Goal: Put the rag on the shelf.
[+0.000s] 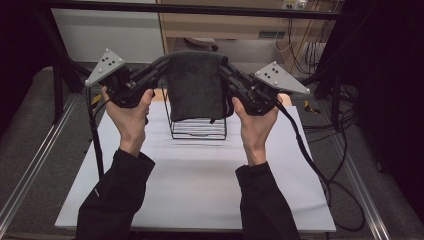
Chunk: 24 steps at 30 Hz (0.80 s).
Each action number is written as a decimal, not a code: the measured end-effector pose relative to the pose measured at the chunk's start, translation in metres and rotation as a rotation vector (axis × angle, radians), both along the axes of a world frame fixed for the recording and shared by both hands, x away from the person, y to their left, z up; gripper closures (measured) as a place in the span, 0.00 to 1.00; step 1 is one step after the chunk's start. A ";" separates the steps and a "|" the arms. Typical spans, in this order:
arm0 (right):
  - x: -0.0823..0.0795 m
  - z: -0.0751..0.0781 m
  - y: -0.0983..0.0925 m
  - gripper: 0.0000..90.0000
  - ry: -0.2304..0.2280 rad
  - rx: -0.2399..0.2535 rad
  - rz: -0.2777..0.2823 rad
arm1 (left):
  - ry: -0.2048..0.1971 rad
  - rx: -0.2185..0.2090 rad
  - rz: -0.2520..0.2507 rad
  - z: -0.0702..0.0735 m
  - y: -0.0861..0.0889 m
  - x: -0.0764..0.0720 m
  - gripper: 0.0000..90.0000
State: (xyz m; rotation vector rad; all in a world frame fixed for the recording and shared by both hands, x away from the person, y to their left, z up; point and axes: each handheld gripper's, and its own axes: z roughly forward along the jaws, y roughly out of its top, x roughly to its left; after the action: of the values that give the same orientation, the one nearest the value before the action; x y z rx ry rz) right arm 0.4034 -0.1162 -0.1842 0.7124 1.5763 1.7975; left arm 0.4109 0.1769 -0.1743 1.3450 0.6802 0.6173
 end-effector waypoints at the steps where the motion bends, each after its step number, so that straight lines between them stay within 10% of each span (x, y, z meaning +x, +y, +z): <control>1: 0.002 0.003 0.000 0.89 -0.002 0.001 -0.001 | -0.006 0.000 0.008 0.003 0.000 0.001 0.91; 24: 0.038 0.054 0.007 0.89 -0.073 0.020 -0.013 | -0.062 -0.003 0.049 0.056 0.001 0.029 0.91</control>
State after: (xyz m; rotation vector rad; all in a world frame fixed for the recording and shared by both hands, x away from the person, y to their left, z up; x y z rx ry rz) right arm 0.4416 -0.1089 -0.1305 0.6578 1.5049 1.8119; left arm 0.4395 0.1780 -0.1185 1.3046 0.6651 0.6945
